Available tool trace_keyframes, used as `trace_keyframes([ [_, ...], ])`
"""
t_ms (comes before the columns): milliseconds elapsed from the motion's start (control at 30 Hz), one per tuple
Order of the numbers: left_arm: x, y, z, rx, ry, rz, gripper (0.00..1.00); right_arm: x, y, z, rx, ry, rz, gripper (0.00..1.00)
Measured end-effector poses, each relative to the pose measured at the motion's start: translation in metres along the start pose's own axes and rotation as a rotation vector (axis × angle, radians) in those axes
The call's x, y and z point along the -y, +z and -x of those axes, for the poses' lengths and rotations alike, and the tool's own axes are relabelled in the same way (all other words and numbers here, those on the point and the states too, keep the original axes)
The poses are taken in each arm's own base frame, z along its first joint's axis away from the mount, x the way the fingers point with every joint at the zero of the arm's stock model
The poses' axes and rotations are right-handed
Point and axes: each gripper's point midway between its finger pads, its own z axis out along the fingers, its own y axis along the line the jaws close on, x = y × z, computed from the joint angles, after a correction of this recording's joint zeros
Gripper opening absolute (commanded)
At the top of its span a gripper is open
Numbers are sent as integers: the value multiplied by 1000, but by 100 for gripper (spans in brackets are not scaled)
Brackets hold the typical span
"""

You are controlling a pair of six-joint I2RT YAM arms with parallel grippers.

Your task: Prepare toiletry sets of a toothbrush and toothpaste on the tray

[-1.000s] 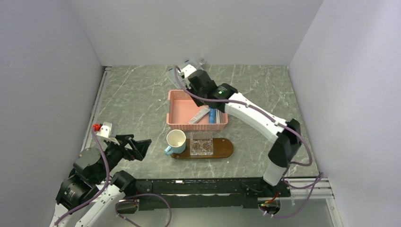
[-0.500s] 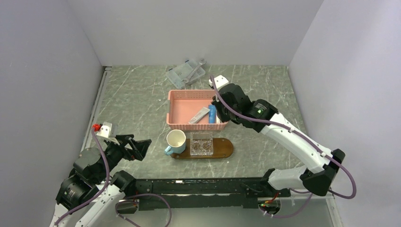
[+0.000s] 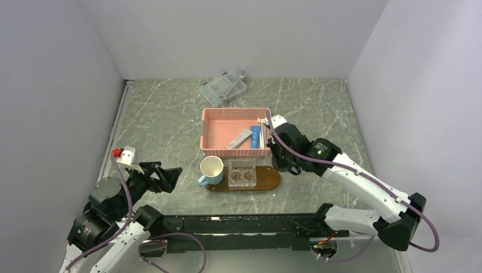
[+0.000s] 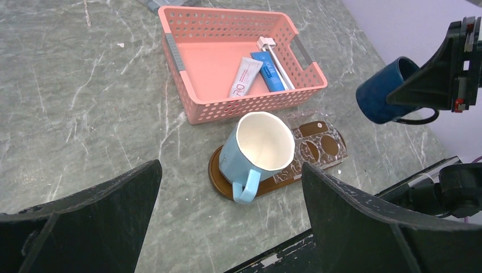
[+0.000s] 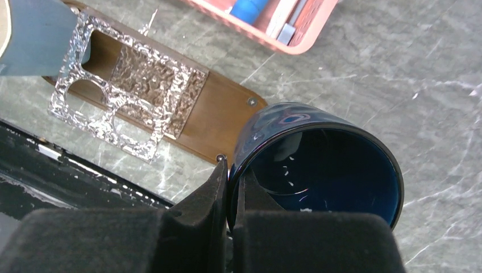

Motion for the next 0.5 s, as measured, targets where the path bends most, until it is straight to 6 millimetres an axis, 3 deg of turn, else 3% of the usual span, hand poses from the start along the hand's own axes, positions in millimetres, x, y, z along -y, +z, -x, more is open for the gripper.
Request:
trace_keyframes([
  [500, 0, 2, -1, -8, -2, 4, 99, -28, 6, -50, -88, -10, 61, 0],
])
